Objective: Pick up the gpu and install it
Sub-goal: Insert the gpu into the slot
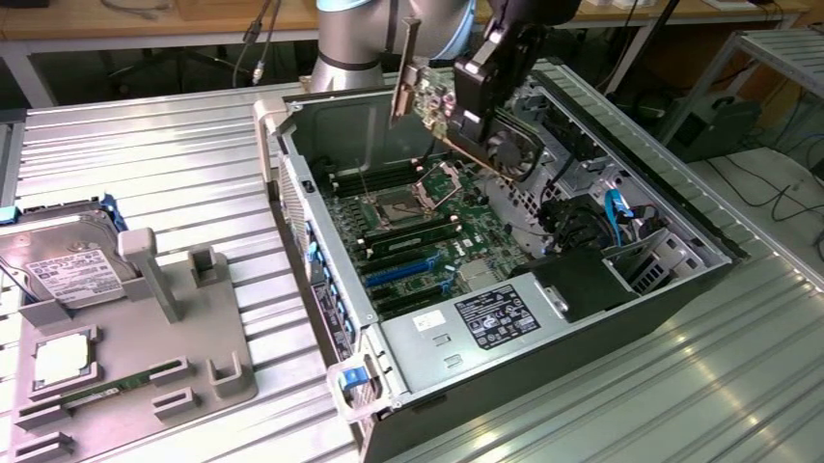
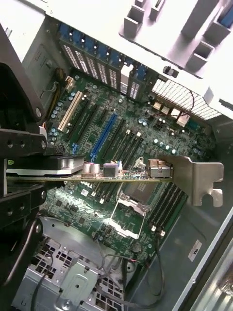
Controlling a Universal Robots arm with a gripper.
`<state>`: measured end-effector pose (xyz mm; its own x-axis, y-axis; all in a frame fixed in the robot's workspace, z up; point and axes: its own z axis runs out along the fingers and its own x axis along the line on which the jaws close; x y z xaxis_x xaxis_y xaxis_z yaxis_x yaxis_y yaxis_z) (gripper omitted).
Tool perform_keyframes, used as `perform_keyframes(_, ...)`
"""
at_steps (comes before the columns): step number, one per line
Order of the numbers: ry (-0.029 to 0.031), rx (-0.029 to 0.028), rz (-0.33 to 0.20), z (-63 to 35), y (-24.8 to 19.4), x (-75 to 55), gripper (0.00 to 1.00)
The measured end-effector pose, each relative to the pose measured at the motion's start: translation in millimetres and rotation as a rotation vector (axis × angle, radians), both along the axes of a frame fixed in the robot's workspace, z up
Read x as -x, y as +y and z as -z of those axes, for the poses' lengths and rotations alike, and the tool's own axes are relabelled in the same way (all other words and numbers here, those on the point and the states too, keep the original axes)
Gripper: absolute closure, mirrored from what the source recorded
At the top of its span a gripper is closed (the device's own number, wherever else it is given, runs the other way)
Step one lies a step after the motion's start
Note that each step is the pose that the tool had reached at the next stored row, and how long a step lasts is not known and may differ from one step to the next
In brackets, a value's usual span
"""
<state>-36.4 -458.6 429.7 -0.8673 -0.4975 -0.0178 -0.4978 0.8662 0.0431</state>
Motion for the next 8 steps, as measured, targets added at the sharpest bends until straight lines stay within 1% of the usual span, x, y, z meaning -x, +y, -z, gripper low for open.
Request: perform_keyframes(8, 0.0001, 0.0001, -0.131, 0.0, 0.0, 0.0, 0.72)
